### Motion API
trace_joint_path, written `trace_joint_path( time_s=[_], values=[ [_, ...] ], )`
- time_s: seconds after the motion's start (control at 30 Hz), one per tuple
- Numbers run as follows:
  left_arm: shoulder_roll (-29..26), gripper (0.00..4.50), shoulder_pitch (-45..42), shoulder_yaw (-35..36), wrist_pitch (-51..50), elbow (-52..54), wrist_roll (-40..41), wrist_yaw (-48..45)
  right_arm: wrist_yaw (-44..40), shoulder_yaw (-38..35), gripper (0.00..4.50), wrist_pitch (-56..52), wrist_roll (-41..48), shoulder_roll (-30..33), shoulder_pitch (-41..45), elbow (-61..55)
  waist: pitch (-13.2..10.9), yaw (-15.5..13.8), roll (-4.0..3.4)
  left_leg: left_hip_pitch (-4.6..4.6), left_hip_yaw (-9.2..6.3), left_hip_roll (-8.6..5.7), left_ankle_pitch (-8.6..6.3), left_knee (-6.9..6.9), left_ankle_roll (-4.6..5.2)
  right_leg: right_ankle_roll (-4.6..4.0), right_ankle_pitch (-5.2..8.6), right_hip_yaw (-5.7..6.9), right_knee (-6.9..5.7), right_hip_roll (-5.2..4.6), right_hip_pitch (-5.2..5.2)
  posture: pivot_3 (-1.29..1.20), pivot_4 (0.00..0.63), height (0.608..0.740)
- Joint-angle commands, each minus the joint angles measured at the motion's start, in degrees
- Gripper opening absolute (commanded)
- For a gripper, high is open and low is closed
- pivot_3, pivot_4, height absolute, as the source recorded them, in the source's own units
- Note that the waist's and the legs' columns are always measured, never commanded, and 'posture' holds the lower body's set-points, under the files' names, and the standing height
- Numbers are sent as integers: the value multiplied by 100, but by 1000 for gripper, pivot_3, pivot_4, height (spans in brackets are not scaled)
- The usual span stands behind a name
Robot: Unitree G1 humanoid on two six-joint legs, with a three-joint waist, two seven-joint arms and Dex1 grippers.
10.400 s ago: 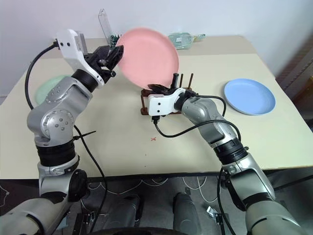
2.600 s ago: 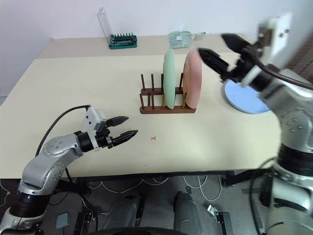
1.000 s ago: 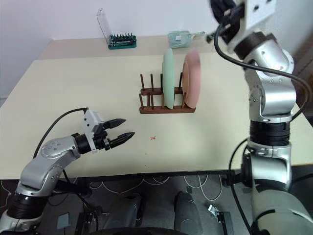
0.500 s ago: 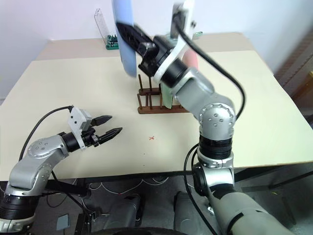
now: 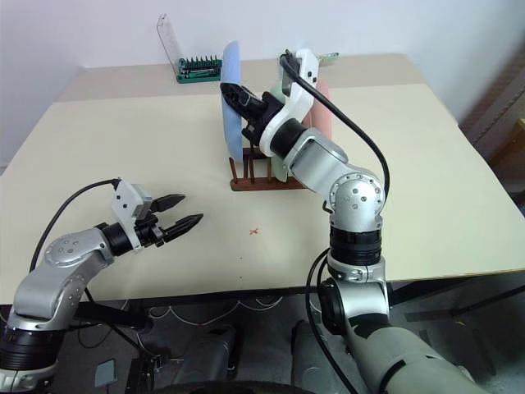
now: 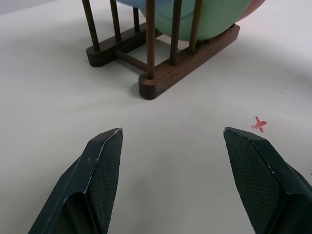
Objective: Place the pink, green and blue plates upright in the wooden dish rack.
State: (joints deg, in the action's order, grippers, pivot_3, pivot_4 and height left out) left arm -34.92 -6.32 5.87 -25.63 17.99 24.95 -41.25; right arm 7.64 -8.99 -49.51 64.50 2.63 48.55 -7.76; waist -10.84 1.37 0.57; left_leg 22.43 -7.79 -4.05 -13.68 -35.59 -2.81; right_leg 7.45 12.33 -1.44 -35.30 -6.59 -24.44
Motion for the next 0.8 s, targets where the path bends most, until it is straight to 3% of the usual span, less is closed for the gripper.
trace_joint_path(
  time_s=[0.03,0.33,0.43,0.6,0.8],
  values=[
    [-44,3401,-56,58,22,189,3,8,84,-131,65,97,10,-86,167,11,0,0,0,0,0,0,0,0,0,0,0,0,0,0,0,0,150,740],
    [-32,3401,-18,27,-26,288,26,18,235,-202,65,85,-232,-130,314,561,0,65,0,0,-1,0,0,1,0,0,0,0,0,1,0,0,150,740],
    [-21,3401,28,16,-22,332,8,40,166,-174,985,67,-273,-139,325,533,0,95,0,0,-1,0,0,2,0,0,0,0,0,1,0,0,150,740],
    [-3,3401,78,-3,-12,370,-3,57,-23,-63,3426,126,-531,-38,372,411,0,116,0,0,-2,2,0,4,0,0,0,0,0,3,0,0,150,740],
    [22,3401,71,-43,35,345,-30,56,-1137,573,3426,512,-1644,921,527,-268,-1,101,-1,1,-1,1,0,4,0,0,1,0,2,3,-1,0,150,740]
  ],
)
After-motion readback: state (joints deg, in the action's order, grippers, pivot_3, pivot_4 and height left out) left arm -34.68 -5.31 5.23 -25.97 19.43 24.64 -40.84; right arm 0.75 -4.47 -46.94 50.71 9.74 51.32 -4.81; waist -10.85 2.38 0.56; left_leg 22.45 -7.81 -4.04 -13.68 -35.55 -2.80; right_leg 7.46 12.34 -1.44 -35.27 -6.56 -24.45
